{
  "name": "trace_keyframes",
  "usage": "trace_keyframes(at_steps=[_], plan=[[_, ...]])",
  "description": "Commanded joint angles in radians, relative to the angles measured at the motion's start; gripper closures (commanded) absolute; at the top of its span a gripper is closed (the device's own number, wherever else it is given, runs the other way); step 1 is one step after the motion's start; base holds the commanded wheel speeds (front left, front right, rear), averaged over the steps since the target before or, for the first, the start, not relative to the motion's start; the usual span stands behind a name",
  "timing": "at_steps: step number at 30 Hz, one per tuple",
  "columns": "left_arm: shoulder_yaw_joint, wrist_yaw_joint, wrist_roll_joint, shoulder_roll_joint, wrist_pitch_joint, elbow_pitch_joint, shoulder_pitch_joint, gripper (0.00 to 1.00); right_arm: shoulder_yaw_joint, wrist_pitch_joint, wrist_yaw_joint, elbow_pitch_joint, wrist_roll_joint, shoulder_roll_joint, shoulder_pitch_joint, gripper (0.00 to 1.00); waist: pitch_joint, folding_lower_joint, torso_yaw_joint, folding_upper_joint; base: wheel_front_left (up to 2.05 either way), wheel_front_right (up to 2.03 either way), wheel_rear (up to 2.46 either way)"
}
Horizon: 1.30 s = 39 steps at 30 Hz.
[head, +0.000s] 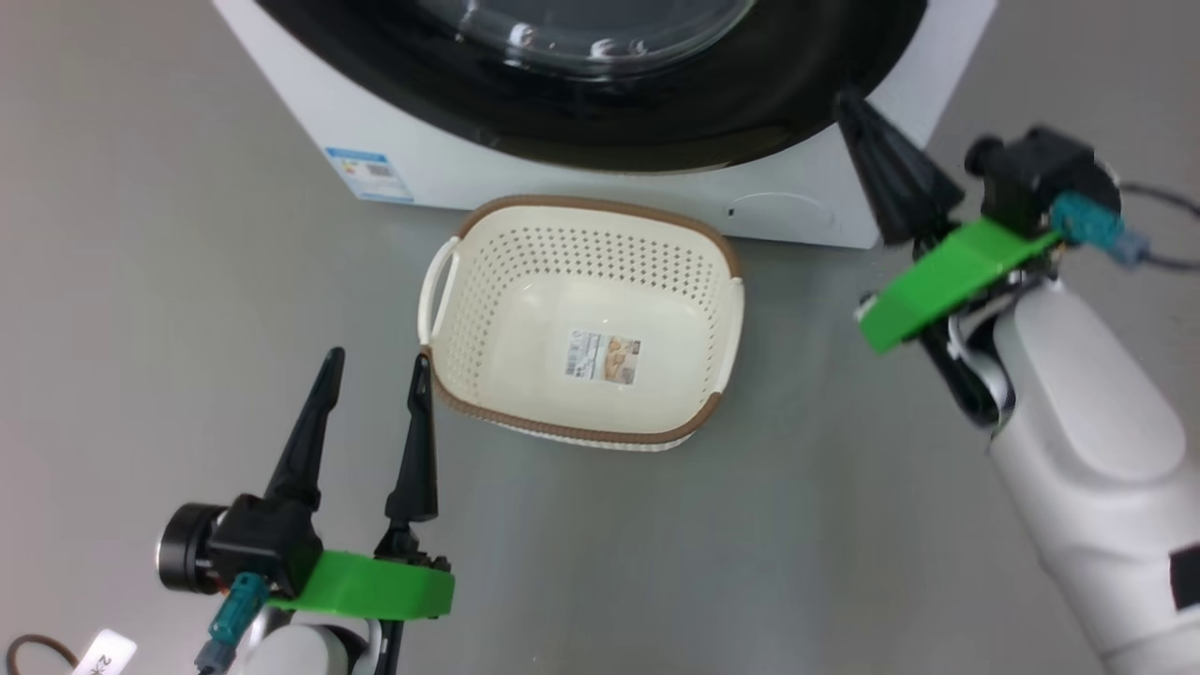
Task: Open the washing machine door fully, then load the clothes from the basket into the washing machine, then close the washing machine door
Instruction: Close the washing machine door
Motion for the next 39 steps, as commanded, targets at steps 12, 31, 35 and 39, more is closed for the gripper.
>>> trace_keyframes(at_steps=[12, 31, 35, 39], plan=[[0.046, -0.012, -0.002, 0.053, -0.004, 0.010, 0.043, 0.00, -0.158, -0.006, 0.001, -0.230, -0.084, 0.088, 0.335, 0.00, -0.125, 0.0000, -0.127, 0.0000, 0.00, 0.00, 0.00], [0.046, 0.007, -0.027, 0.084, 0.040, -0.007, 0.141, 0.00, -0.406, 0.122, 0.001, -0.564, -0.205, 0.193, 0.775, 0.00, -0.242, 0.0000, -0.229, 0.0000, 0.00, 0.00, 0.00], [0.049, 0.013, -0.034, 0.088, 0.046, -0.013, 0.163, 0.00, -0.420, 0.148, 0.001, -0.618, -0.211, 0.204, 0.831, 0.00, -0.264, 0.0000, -0.241, 0.0000, 0.00, 0.00, 0.00], [0.051, 0.019, -0.040, 0.094, 0.051, -0.019, 0.186, 0.00, -0.425, 0.173, 0.001, -0.663, -0.218, 0.210, 0.879, 0.00, -0.289, 0.0000, -0.248, 0.0000, 0.00, 0.00, 0.00]])
